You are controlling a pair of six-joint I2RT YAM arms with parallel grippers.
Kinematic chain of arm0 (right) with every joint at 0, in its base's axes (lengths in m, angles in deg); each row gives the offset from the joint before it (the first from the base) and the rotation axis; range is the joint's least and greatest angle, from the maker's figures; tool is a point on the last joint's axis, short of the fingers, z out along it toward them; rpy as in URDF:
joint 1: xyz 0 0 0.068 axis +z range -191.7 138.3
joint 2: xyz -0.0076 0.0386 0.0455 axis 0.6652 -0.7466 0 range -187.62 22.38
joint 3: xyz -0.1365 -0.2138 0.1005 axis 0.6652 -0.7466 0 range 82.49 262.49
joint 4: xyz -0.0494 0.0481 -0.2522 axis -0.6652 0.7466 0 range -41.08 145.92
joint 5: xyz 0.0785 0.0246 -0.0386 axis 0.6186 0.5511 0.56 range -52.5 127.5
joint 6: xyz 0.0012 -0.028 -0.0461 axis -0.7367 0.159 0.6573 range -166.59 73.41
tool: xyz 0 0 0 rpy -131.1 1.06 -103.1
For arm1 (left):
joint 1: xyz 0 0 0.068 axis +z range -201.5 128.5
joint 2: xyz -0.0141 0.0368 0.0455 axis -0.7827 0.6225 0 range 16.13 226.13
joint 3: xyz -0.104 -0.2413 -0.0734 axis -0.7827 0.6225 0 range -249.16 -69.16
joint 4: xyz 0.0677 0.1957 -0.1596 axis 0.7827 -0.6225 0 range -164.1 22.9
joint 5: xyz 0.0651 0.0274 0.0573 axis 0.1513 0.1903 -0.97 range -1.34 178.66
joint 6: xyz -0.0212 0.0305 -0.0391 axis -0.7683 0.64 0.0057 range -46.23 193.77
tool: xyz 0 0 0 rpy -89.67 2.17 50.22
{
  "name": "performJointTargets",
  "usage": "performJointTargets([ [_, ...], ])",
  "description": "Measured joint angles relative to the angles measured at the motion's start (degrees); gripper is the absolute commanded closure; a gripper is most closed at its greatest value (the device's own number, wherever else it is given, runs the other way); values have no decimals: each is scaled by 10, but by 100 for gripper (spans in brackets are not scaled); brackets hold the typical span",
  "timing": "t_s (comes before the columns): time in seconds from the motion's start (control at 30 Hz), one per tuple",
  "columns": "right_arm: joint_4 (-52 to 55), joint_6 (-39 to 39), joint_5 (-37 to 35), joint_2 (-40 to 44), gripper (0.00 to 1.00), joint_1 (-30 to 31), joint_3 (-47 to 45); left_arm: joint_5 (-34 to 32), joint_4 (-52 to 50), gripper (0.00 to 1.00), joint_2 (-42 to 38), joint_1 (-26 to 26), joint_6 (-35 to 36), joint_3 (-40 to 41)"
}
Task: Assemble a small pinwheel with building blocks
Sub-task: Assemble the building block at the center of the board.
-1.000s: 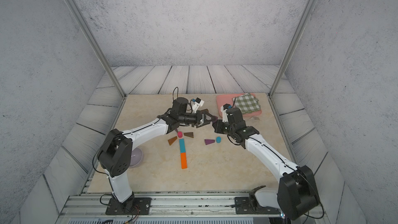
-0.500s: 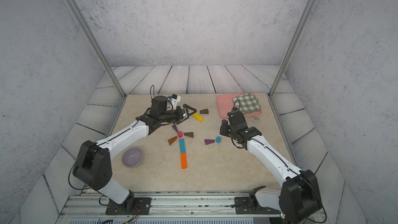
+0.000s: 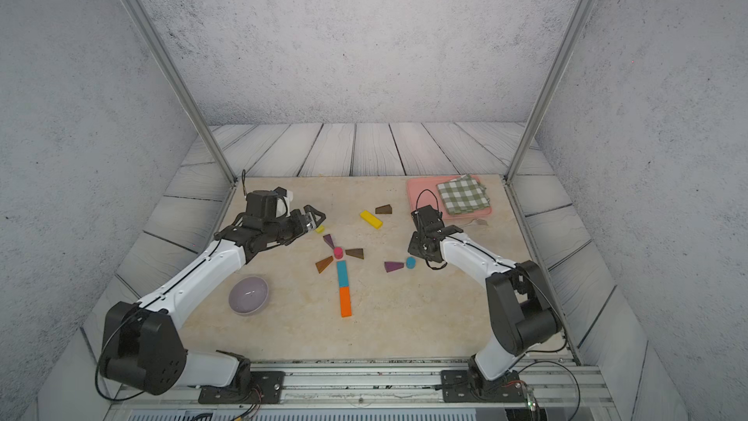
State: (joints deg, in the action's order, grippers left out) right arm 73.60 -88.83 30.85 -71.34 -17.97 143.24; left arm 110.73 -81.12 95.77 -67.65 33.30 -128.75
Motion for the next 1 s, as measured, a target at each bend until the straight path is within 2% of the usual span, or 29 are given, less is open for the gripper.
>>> performJointTargets([
  [0.6, -23, -6, 21, -135, 100, 2, 84, 25, -3, 4, 7, 23, 17, 3],
  [1.0, -3, 12, 21, -151, 98, 9, 101, 43, -3, 4, 37, 26, 17, 3],
])
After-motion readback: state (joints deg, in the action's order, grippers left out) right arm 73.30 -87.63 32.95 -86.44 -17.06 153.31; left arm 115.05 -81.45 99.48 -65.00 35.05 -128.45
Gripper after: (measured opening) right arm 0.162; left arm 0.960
